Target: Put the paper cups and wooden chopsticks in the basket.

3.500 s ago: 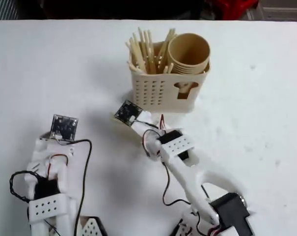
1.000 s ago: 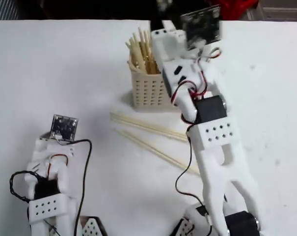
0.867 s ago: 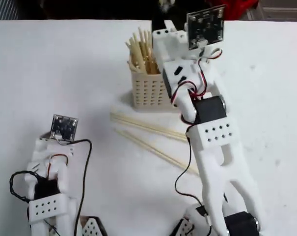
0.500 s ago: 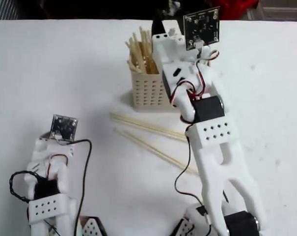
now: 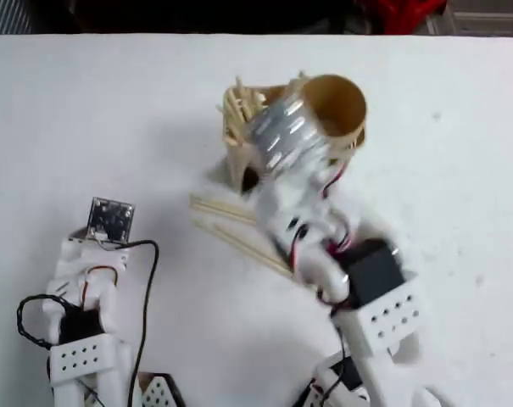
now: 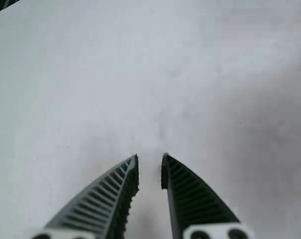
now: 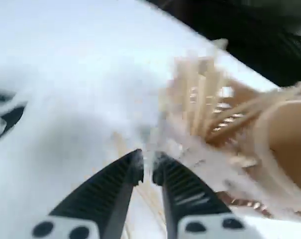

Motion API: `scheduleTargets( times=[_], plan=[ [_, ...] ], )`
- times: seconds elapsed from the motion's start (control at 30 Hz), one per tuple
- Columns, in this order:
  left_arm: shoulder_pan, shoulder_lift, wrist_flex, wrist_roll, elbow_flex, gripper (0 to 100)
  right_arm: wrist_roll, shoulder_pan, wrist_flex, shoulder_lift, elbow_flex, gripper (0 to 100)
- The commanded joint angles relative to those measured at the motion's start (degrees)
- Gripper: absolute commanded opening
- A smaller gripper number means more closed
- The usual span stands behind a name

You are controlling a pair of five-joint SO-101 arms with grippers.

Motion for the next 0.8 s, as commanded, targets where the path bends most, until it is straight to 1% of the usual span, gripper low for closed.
scheduleTargets(
  times=[0.0,0.1,0.2,0.27,0.4,0.5,0.6,0.77],
  plan=[
    [0.7,-0.6,-1.1,0.4,-0.3,9,2.6,0.1,-3.0,-0.5,4.2,2.6],
    [0.7,-0.6,-1.1,0.4,-0.3,9,3.0,4.1,-8.7,1.7,5.0,3.0],
    [0.7,-0.6,-1.1,0.4,-0.3,9,3.2,5.1,-9.8,5.1,4.7,4.1],
    [0.7,-0.6,-1.1,0.4,-0.3,9,3.8,3.8,-8.9,8.3,5.4,4.2],
    [0.7,-0.6,-1.1,0.4,-0.3,9,10.5,0.9,-8.4,18.2,6.9,4.2],
    [0.7,-0.6,-1.1,0.4,-0.3,9,11.7,0.1,-9.2,26.9,6.9,4.3],
    [0.7,-0.6,-1.1,0.4,-0.3,9,11.7,0.0,-12.4,35.2,6.6,4.8],
    [0.7,-0.6,-1.1,0.4,-0.3,9,12.4,-0.1,-16.7,45.4,6.3,14.1]
  ],
)
